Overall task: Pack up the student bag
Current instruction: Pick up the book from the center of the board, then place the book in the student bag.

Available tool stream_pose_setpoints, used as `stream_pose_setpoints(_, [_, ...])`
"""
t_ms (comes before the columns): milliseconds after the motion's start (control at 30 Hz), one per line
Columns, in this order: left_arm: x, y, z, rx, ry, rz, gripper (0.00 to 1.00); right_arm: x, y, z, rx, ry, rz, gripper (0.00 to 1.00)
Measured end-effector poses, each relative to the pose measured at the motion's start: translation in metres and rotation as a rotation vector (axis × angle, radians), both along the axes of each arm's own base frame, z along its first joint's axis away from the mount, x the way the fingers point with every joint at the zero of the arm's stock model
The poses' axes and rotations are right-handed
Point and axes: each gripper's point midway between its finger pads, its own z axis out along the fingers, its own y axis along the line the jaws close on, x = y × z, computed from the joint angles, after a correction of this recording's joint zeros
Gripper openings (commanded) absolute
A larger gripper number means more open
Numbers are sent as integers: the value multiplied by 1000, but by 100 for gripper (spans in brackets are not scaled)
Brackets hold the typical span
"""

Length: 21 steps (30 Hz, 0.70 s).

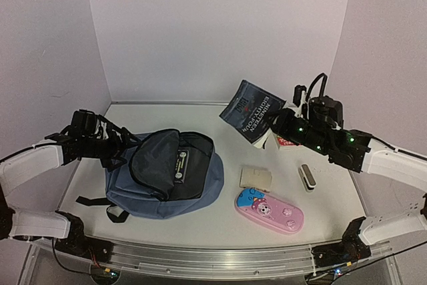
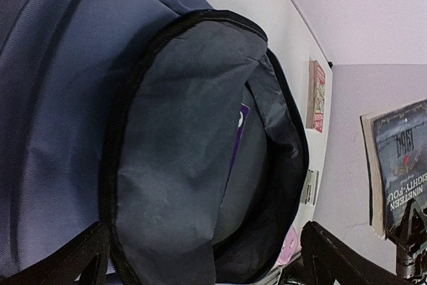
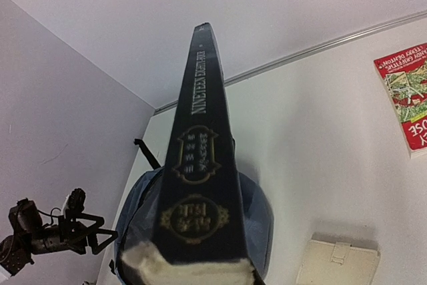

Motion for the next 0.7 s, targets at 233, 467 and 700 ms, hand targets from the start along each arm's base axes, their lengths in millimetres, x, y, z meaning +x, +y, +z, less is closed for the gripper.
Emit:
stream_pose_setpoints(233, [-2, 15, -13, 4, 29, 43, 100, -7, 8, -4, 6, 28, 71, 0])
stream_pose_setpoints(467, [-7, 9, -34, -34, 92, 14, 100, -15, 8, 2, 27, 32, 97, 0])
stream_pose_setpoints(700, [-9, -3, -42, -110, 116, -24, 89, -25, 4, 21, 79, 10, 121, 0])
